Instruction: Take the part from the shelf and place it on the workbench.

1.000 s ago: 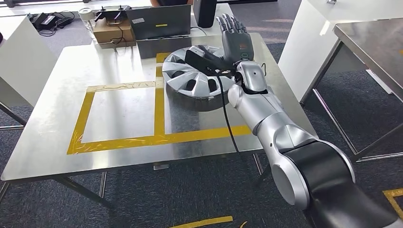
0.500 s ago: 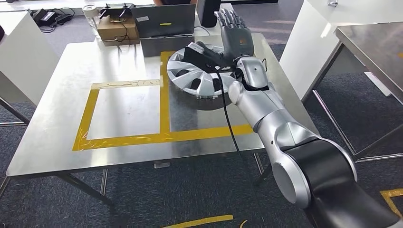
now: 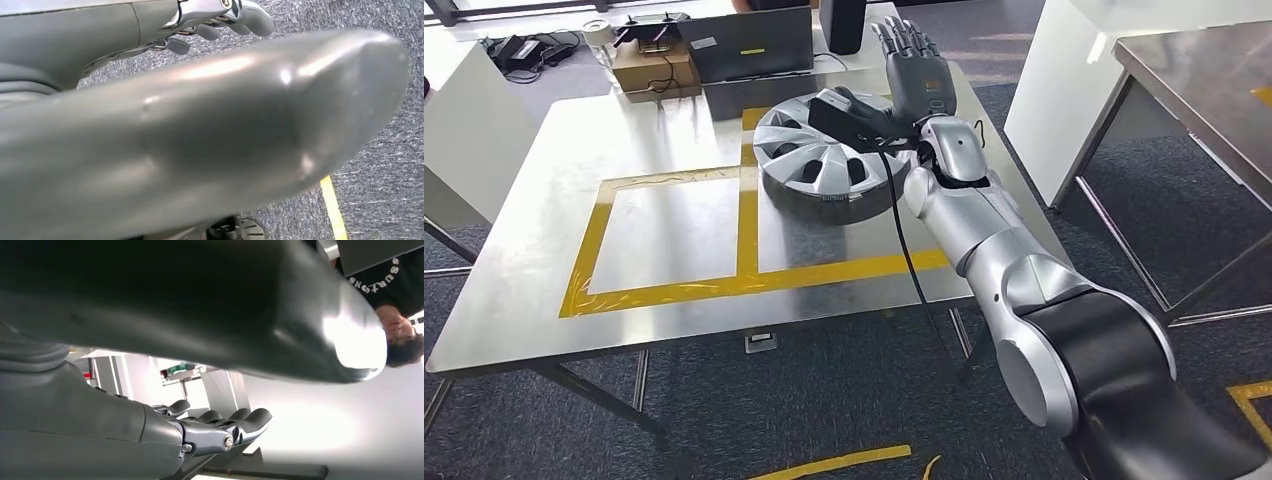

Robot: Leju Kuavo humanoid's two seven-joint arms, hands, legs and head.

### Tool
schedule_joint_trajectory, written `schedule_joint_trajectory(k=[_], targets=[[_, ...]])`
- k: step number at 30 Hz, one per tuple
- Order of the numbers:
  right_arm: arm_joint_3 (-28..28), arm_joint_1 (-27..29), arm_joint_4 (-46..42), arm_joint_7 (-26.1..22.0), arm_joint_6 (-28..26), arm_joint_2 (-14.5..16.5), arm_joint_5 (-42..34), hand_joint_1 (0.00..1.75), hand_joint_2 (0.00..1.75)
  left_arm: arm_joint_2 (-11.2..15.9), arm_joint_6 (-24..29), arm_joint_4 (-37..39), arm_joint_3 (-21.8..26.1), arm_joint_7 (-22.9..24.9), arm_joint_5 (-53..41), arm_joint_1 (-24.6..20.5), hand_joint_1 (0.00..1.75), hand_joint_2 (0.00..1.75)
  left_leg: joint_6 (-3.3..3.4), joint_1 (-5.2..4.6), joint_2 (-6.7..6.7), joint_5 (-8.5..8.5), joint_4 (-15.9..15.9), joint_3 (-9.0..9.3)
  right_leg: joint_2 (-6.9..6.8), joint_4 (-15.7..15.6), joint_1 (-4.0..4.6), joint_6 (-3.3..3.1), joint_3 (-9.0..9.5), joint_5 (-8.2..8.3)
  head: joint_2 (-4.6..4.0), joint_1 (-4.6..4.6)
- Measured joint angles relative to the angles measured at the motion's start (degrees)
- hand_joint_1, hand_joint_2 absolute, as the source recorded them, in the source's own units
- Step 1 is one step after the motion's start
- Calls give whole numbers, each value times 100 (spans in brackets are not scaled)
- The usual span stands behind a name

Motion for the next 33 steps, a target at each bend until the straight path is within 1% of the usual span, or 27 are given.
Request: schedule_joint_trajectory(k=[2,3,4,6,7,8,9,11,12,13,14,16,17,18,19,20,21,22,23,24,25,27,28,29,30,32,33], targets=[[0,5,1,-8,-21,10,27,0,0,10,3,0,2,-18,20,0,0,0,-24,2,-5,-370,709,-245,1,4,9,-22,-95,70,0,-8],[0,10,1,-7,-31,12,56,0,0,15,3,0,3,-26,23,1,0,0,-28,1,-6,-417,880,-279,2,8,13,-21,-146,108,0,-9],[0,15,1,-2,-39,12,86,0,0,20,3,0,4,-33,25,1,0,0,-25,2,-7,-347,825,-201,4,13,15,-13,-195,146,0,-9],[0,14,0,10,-46,12,125,0,0,30,4,-2,4,-43,26,-6,0,0,-1,3,-8,-45,124,251,7,33,14,20,-283,221,-1,-10],[0,11,-1,15,-50,12,133,0,0,34,5,-3,4,-46,27,-11,0,0,19,-6,-14,61,-253,485,10,40,16,51,-319,261,-1,-8],[0,9,-1,20,-53,13,140,0,0,38,5,-5,5,-51,27,-13,0,0,41,-18,-24,126,-521,639,10,42,18,86,-341,300,-1,-8],[0,6,-2,22,-57,15,150,0,0,39,5,-6,5,-55,27,-14,0,0,66,-32,-35,132,-637,682,10,39,20,125,-355,343,-1,-11],[0,3,-2,23,-62,17,164,0,0,38,5,-6,7,-66,27,-10,0,0,139,-50,-48,198,-647,610,11,-2,23,206,-369,441,0,-17],[0,-2,-1,24,-62,12,169,0,0,36,5,-5,7,-74,27,-12,0,0,187,-42,-41,243,-657,565,12,-3,17,241,-395,440,0,-23],[0,-7,1,25,-57,6,171,0,0,33,5,-6,7,-90,27,-14,0,0,238,-32,-32,305,-666,516,11,56,15,270,-443,344,1,-18],[0,-12,2,25,-51,0,173,0,0,30,4,-7,8,-114,27,-15,0,0,281,-19,-20,378,-676,453,11,228,11,296,-524,144,0,-11],[0,-12,3,14,-39,-3,176,0,0,30,2,-10,9,-161,19,-16,0,0,333,-18,-3,513,-671,293,8,920,7,331,-740,-434,-1,6],[0,-6,3,3,-38,-3,175,0,0,31,0,-11,9,-173,9,-14,0,0,342,-23,1,578,-666,207,8,1307,6,344,-826,-638,-2,9],[0,4,4,-10,-38,-4,173,0,0,35,0,-11,9,-169,-8,-11,0,0,346,-29,3,638,-661,124,9,1581,7,346,-849,-717,-2,11],[0,14,4,-23,-37,-5,170,0,0,40,-1,-11,9,-153,-27,-6,0,0,345,-37,3,695,-655,45,8,1668,11,336,-779,-672,-1,14],[0,22,4,-39,-36,-6,167,0,0,46,0,-11,9,-130,-49,-2,0,0,341,-44,3,750,-649,-28,8,1526,19,312,-593,-549,-1,15],[0,22,4,-51,-36,-6,165,0,0,51,1,-11,9,-106,-68,2,0,0,334,-51,3,802,-643,-91,8,1194,37,271,-306,-427,0,16],[0,17,3,-64,-36,-6,162,0,0,52,0,-11,9,-90,-79,4,0,0,320,-59,1,852,-637,-146,4,766,62,219,11,-399,0,15],[0,10,2,-77,-40,-6,154,0,0,54,0,-11,9,-78,-87,6,0,0,297,-62,1,899,-638,-182,-1,399,87,179,263,-405,0,11],[0,2,1,-95,-45,-7,136,0,0,57,0,-11,9,-71,-91,8,0,0,266,-59,2,943,-644,-198,-2,141,114,143,420,-443,-1,19],[-1,-1,0,-128,-50,-12,104,0,0,61,-1,-10,9,-63,-96,11,0,0,228,-52,4,987,-658,-205,-3,21,135,118,471,-474,-1,26],[-2,7,1,-234,-53,-24,21,0,0,76,0,-9,9,-43,-107,23,0,0,152,-42,3,1052,-692,-214,-5,-47,130,65,437,-369,-2,50],[-2,15,2,-300,-52,-28,-26,0,0,84,1,-9,9,-35,-113,33,0,0,119,-41,-5,991,-662,-247,-11,-78,111,29,405,-300,-2,45],[-7,26,2,-361,-48,-28,-73,0,0,93,3,-9,10,-30,-123,45,0,0,89,-41,-15,828,-539,-303,-17,-112,87,-4,359,-222,-1,35],[-17,37,2,-414,-38,-28,-119,0,0,105,4,-9,10,-29,-133,53,0,0,64,-32,-23,579,-298,-384,-22,-130,70,-28,297,-147,-1,25],[-41,78,3,-488,-2,-28,-182,0,0,122,13,-9,10,-34,-150,67,0,0,9,-13,-28,70,430,-568,-20,-131,61,-44,135,-12,-1,4],[-48,110,3,-508,11,-28,-195,0,0,133,19,-9,10,-39,-152,73,0,0,-15,-2,-28,-34,737,-611,-22,-126,57,-38,49,53,-2,3]])
